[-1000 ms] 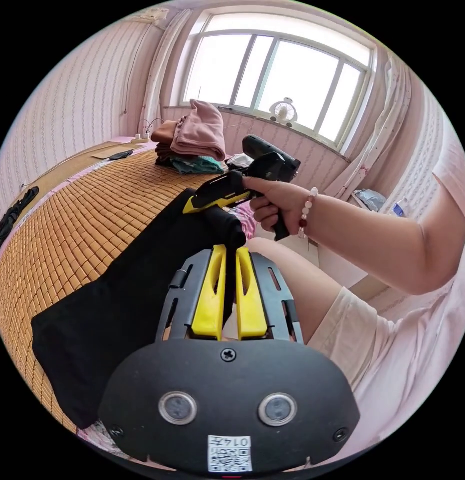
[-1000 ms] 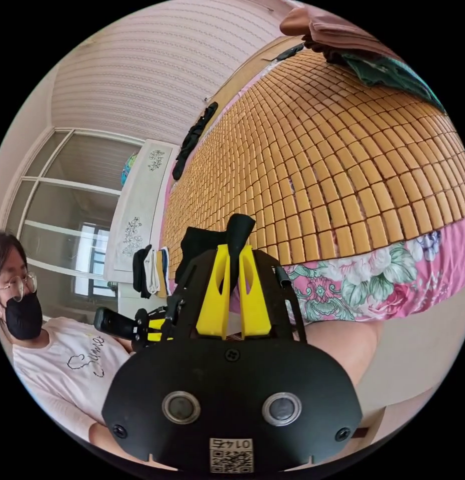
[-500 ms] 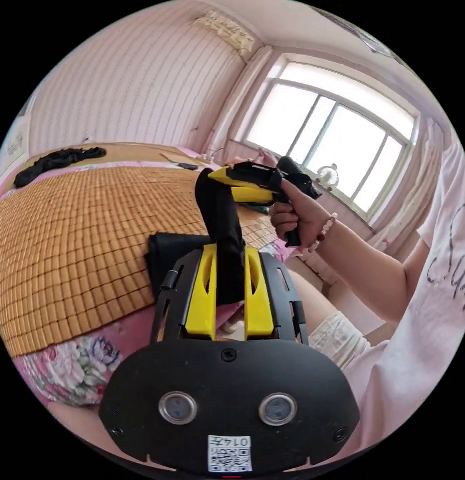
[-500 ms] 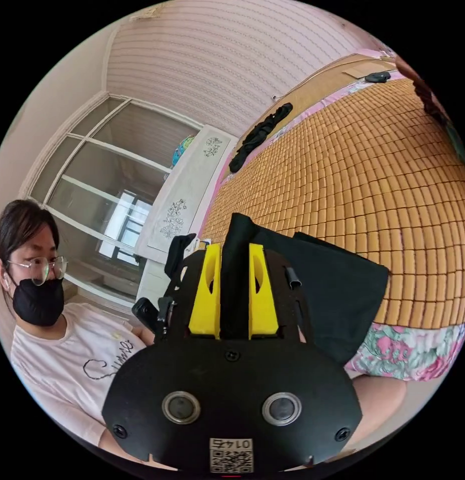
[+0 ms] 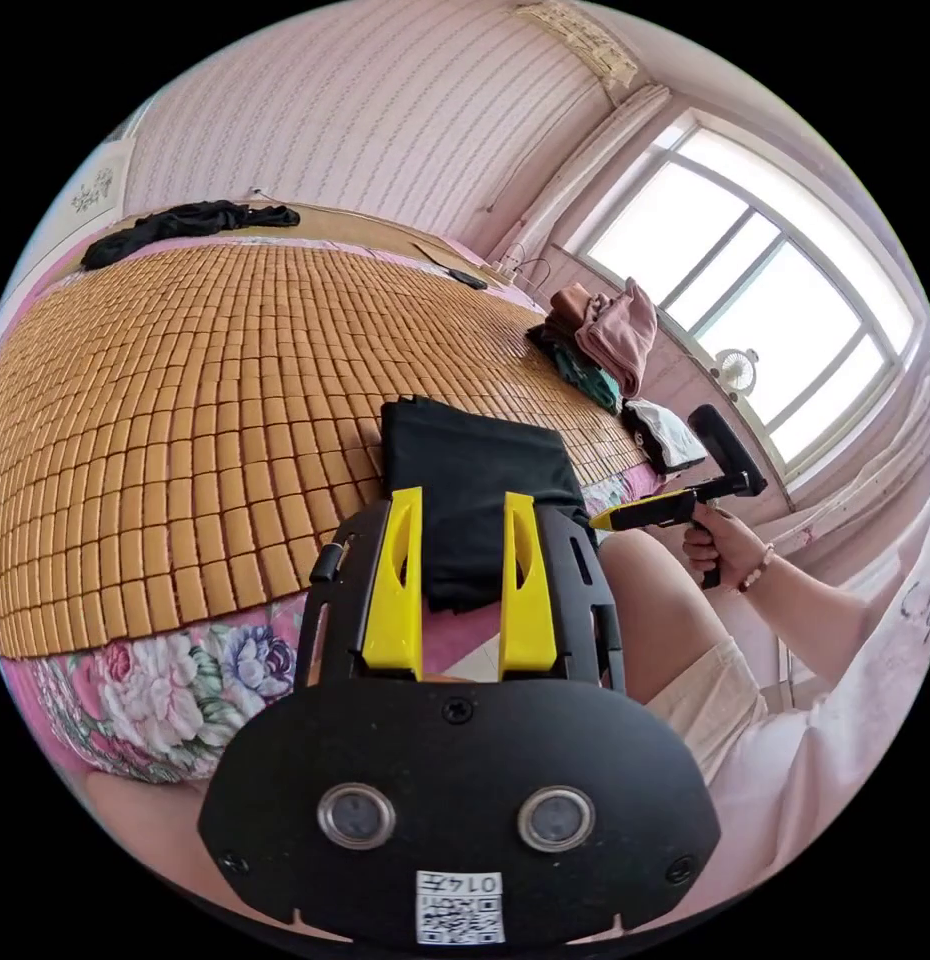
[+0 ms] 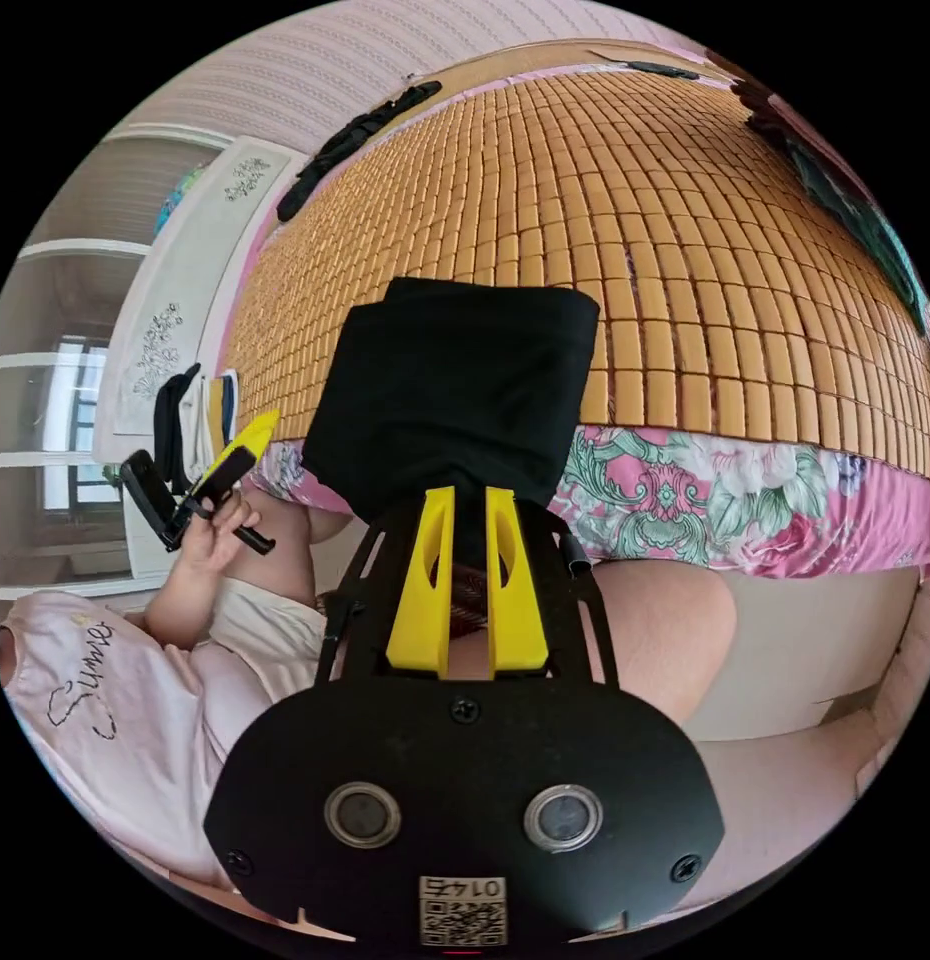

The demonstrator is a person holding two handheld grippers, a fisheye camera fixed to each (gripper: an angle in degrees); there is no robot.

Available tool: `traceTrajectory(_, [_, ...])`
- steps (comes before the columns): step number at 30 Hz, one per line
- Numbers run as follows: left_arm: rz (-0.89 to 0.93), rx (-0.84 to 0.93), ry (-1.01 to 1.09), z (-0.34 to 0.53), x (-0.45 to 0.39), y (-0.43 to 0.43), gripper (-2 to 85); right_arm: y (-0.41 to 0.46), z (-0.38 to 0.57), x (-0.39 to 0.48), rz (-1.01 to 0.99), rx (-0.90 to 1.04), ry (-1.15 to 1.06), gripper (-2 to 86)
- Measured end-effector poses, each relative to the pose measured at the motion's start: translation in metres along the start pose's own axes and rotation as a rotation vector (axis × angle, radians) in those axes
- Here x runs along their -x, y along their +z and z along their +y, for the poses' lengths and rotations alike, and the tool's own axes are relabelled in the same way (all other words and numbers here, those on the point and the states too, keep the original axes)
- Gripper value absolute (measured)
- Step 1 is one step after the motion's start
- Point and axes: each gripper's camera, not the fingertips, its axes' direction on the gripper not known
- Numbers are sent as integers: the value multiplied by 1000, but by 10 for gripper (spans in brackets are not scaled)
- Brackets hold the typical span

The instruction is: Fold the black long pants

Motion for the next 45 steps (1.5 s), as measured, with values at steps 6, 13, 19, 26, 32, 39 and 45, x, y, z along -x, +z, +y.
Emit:
traceTrajectory(6, [-165, 120, 83, -9, -8, 49, 81, 39, -13, 36, 207, 158, -152, 64])
traceTrajectory(13, [-170, 108, 146, -23, -29, 30, 84, 18, -21, 31, 100, 91, -120, 103])
traceTrajectory(19, [91, 116, 364, -29, -96, 37, 44, -10, -61, 28, 68, -180, -93, 90])
traceTrajectory(26, [3, 343, 504, -7, -117, 112, 34, 24, -124, 29, 253, -149, -85, 6])
traceTrajectory(32, [17, 352, 504, 1, -105, 98, 0, 32, -135, 16, 220, -155, -71, -7])
traceTrajectory(39, [58, 124, 322, -31, -65, 20, 78, -5, -94, -25, 21, -321, 65, 15])
traceTrajectory(45, [-95, 96, -24, -51, 29, 15, 123, 23, -76, -64, -168, -251, 175, 106])
